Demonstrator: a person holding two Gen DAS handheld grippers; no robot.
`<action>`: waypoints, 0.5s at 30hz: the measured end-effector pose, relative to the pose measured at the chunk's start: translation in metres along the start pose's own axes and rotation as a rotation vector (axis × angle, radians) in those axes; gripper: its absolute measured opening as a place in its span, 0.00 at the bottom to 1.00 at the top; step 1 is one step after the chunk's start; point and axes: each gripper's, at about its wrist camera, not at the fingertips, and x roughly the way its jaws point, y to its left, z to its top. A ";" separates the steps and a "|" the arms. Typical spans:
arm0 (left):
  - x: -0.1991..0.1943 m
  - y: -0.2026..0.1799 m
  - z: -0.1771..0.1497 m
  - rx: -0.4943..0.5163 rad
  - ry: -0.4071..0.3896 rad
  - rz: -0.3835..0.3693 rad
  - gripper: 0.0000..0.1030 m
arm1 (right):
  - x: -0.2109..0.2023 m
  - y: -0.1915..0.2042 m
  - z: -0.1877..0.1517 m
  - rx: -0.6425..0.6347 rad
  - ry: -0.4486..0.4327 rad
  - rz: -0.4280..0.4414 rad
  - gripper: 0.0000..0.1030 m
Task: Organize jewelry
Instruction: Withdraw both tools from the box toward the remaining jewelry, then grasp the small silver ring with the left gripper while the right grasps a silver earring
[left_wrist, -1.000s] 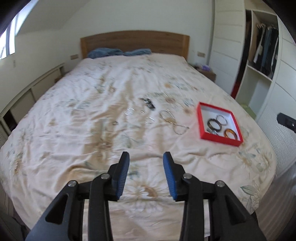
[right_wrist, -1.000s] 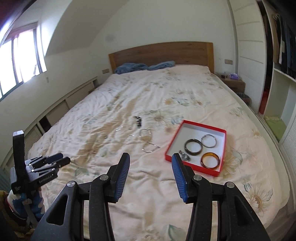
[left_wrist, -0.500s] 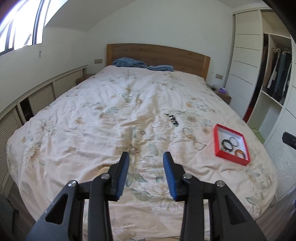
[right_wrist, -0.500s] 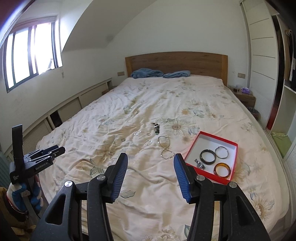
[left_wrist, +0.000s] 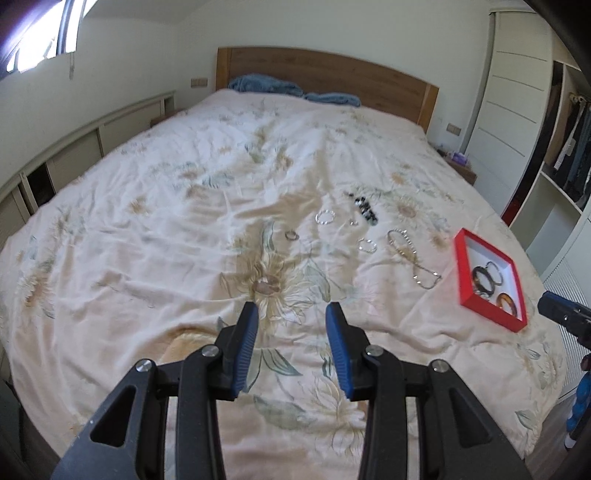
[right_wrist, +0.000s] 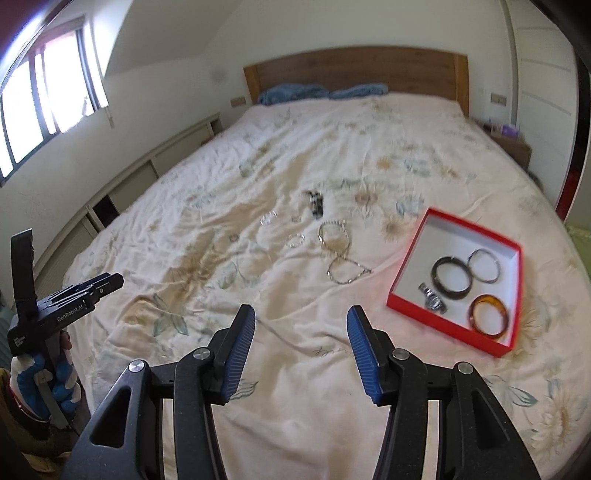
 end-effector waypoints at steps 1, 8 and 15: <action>0.008 0.000 0.001 -0.002 0.010 0.001 0.35 | 0.010 -0.003 0.002 0.006 0.012 0.006 0.50; 0.075 0.002 0.015 -0.007 0.083 0.003 0.35 | 0.082 -0.014 0.022 0.016 0.076 0.050 0.50; 0.134 0.002 0.043 0.004 0.106 -0.011 0.35 | 0.160 -0.008 0.046 0.000 0.133 0.119 0.50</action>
